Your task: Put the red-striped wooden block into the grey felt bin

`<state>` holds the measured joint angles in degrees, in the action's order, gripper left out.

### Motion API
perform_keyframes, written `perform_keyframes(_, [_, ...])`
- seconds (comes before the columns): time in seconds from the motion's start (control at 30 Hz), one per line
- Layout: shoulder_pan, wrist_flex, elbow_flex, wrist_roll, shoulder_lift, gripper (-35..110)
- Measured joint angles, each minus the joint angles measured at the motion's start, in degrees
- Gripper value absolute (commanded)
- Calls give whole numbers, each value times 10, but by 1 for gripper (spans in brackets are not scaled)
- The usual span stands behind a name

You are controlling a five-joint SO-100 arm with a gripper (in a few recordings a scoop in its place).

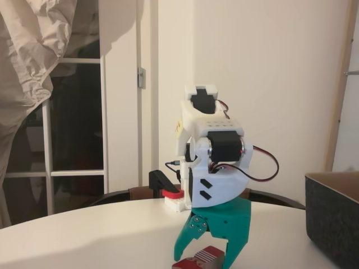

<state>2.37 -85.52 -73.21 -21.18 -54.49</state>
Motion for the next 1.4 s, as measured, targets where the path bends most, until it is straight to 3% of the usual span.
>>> perform_keyframes(0.5, [-8, 4, 1, -5, 0, 16])
perform_keyframes(0.8, [-6, 4, 1, 51, 0, 12])
perform_keyframes(1.13, [17, 4, -1, 207, -25, 14])
perform_keyframes(1.4, [70, 4, -2, 415, -85, 8])
